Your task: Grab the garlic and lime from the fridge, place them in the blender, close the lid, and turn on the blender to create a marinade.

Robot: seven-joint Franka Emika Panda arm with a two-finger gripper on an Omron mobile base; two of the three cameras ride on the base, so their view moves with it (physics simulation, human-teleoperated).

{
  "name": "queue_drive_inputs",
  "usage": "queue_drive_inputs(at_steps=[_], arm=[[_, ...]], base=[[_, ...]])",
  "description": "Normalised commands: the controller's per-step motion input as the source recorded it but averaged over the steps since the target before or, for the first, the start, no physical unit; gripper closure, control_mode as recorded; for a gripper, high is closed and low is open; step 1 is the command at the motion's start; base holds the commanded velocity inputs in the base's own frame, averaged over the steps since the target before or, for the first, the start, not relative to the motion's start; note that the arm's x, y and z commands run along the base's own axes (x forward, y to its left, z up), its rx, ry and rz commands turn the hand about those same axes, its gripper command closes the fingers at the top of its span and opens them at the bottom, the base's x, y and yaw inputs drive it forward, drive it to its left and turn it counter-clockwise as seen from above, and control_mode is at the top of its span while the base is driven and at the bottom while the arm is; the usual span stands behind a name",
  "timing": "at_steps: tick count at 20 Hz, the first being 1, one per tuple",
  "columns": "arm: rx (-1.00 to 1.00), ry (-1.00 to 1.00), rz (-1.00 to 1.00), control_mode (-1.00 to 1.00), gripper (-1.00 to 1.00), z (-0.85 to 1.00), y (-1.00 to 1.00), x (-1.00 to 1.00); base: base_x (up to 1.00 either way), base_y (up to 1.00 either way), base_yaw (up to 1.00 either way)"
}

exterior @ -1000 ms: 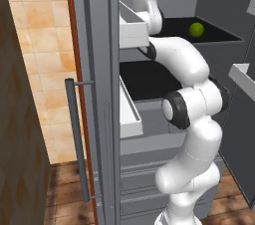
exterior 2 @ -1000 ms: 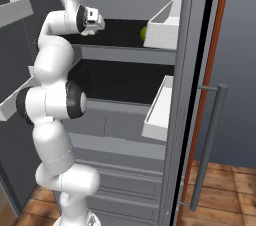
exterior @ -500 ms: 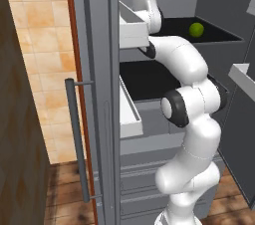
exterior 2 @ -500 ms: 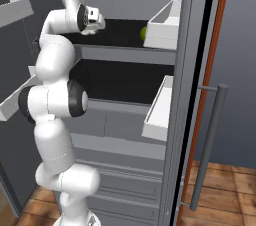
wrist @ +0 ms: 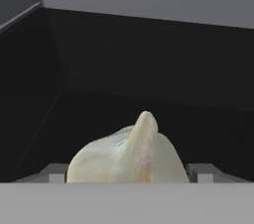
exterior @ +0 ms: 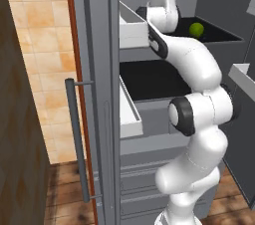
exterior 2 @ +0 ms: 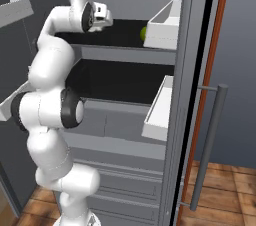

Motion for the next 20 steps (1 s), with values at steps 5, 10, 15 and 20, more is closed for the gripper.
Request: queue_drive_inputs(at_steps=[5,10,15,20], arm=[[0.01,-0.29,0.0,-1.0,1.0,0.04,-0.44,-1.0],[0.0,-0.24,-0.01,-1.0,1.0,0.0,-0.18,-1.0],[0.03,-0.06,-0.03,-1.0,1.0,0.15,-0.06,-1.0],[0.04,0.1,-0.02,-1.0,1.0,0.43,-0.06,-1.0]], base=[[0.0,0.0,0.0],[0.0,0.0,0.0],[0.0,0.0,0.0],[0.0,0.0,0.0]])
